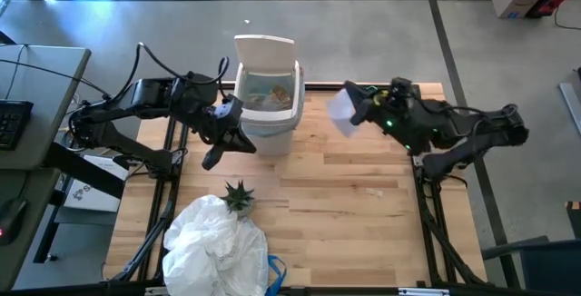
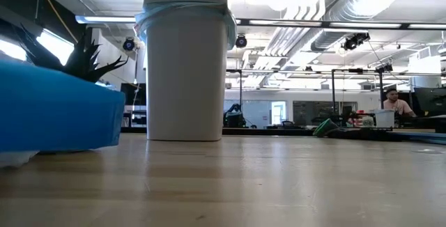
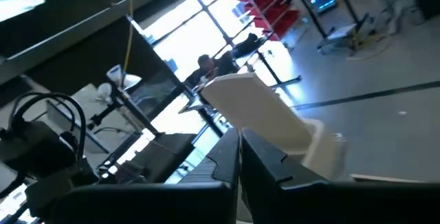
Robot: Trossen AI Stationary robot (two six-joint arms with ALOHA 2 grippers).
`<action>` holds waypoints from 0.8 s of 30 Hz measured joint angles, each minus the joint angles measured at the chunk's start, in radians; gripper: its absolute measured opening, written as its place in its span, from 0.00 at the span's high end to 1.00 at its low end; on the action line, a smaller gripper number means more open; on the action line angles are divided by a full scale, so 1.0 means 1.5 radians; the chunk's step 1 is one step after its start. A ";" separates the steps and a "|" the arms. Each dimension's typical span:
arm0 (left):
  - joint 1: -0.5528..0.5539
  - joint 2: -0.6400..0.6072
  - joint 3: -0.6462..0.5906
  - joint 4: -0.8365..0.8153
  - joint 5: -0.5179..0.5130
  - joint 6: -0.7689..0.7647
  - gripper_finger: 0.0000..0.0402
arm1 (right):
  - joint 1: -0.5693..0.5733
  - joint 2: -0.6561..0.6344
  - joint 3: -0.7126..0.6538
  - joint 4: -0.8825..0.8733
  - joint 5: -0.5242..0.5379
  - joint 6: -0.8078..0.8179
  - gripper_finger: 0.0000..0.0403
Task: Place trash/remove bag and relplace
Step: Put the white paper into the trash bin
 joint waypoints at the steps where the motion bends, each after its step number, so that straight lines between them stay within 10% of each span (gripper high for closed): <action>1: 0.000 0.000 0.000 0.000 0.000 0.000 1.00 | -0.015 0.006 0.000 0.007 -0.022 0.001 1.00; 15: -0.001 0.000 0.000 -0.042 -0.028 0.005 1.00 | -0.155 0.099 0.006 0.182 -0.268 0.013 1.00; 24: -0.001 0.000 0.000 -0.041 -0.027 0.005 1.00 | -0.208 0.196 0.182 0.154 -0.388 -0.060 1.00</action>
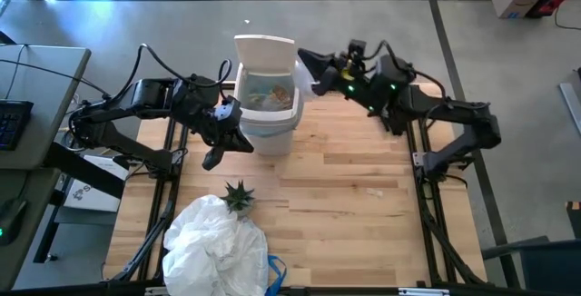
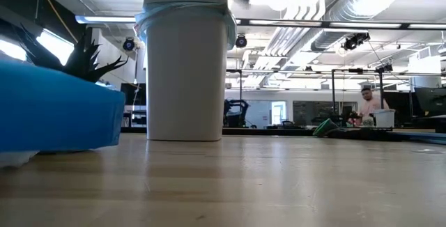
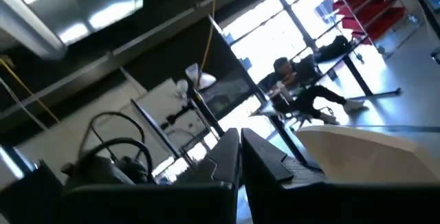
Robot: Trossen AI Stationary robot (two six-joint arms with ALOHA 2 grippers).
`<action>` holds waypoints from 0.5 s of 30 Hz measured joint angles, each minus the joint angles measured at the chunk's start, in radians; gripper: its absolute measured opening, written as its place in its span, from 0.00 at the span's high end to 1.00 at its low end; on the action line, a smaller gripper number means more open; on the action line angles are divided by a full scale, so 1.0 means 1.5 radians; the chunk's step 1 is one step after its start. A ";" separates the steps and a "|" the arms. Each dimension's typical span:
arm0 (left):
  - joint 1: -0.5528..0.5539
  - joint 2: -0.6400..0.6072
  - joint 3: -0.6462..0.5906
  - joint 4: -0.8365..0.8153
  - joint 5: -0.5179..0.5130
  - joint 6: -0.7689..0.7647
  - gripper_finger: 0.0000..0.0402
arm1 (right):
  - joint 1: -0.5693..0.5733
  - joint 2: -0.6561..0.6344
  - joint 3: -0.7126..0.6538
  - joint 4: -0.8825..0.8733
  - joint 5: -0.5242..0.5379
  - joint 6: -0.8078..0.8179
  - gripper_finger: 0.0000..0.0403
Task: Place trash/remove bag and relplace
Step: Put the white paper into the trash bin
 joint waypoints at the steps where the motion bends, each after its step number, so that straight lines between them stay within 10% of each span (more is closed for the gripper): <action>1: 0.000 0.000 0.000 0.000 0.000 0.000 1.00 | -0.006 0.016 0.026 -0.022 -0.010 -0.006 1.00; 15: 0.000 -0.001 0.000 -0.004 -0.003 -0.007 1.00 | -0.031 0.159 0.292 -0.357 -0.012 -0.068 1.00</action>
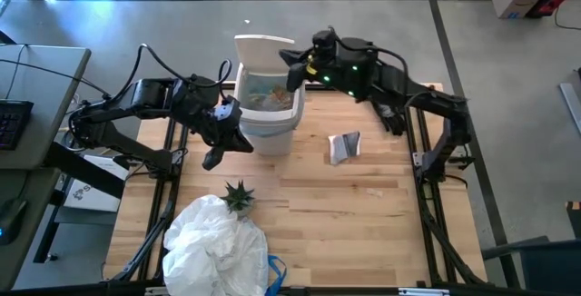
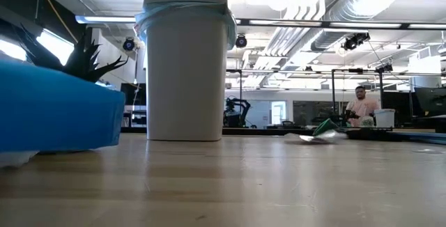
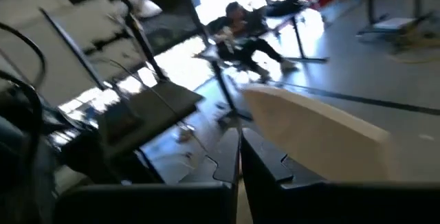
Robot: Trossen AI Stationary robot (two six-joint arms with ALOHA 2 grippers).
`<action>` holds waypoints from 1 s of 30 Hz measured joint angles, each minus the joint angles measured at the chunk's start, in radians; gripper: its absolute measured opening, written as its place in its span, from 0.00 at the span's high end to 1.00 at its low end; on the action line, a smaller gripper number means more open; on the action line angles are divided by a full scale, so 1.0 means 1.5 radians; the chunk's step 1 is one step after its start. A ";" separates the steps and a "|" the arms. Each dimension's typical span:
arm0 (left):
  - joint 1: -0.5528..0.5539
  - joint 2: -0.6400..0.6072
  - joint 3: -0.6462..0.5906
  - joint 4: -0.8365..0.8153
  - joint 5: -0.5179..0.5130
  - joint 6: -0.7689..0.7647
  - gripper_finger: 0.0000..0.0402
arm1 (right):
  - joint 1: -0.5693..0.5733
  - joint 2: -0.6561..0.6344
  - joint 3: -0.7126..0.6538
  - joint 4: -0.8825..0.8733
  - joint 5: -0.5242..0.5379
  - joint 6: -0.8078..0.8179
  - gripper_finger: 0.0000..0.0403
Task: Place trash/remove bag and relplace
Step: Put the white paper into the trash bin
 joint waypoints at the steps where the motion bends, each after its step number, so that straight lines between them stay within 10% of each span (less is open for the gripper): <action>1: 0.000 0.000 0.000 -0.004 0.000 -0.002 1.00 | 0.008 -0.007 0.006 -0.039 0.021 -0.007 1.00; 7: 0.000 -0.001 0.000 -0.016 0.000 0.002 1.00 | 0.079 -0.059 0.034 -0.358 0.148 0.102 1.00; 14: 0.000 0.001 0.000 -0.005 -0.001 0.019 1.00 | 0.217 -0.069 -0.004 -0.786 0.156 0.528 1.00; 22: 0.000 0.020 0.000 0.027 0.015 0.025 1.00 | 0.252 -0.156 -0.385 -0.718 0.051 0.749 0.96; 30: -0.009 0.030 0.000 0.030 0.043 0.023 1.00 | 0.191 -0.314 -0.786 -0.363 -0.053 0.826 0.73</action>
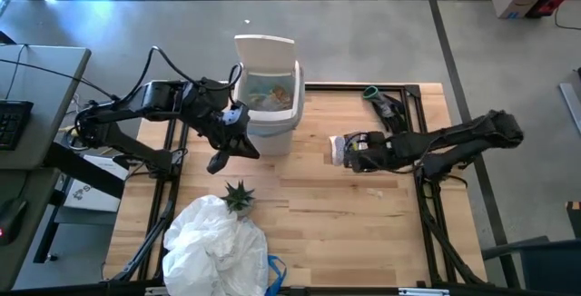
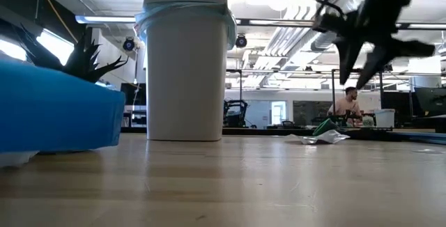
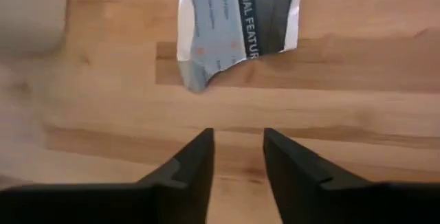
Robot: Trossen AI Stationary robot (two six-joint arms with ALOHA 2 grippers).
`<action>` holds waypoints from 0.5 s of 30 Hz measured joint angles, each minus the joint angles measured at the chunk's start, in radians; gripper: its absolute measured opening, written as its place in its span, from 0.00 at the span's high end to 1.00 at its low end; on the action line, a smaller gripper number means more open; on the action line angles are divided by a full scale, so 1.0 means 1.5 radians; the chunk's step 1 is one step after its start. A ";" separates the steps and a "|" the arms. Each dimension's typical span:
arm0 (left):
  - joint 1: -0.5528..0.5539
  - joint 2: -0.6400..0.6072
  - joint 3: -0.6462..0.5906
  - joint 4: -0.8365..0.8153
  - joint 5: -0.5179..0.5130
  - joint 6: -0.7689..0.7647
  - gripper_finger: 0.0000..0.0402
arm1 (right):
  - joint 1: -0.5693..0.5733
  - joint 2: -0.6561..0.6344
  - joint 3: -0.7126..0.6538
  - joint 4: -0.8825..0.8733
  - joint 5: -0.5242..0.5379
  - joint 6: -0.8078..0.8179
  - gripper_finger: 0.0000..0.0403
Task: Place trash/remove bag and relplace
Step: Put the white paper into the trash bin
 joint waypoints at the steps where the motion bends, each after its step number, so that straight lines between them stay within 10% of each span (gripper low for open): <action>1: -0.001 0.001 0.000 0.000 0.000 -0.002 1.00 | -0.010 -0.023 -0.034 0.039 -0.002 0.015 0.70; 15: -0.015 0.001 0.000 0.005 -0.001 -0.033 1.00 | -0.154 -0.178 -0.286 0.267 0.007 -0.087 0.36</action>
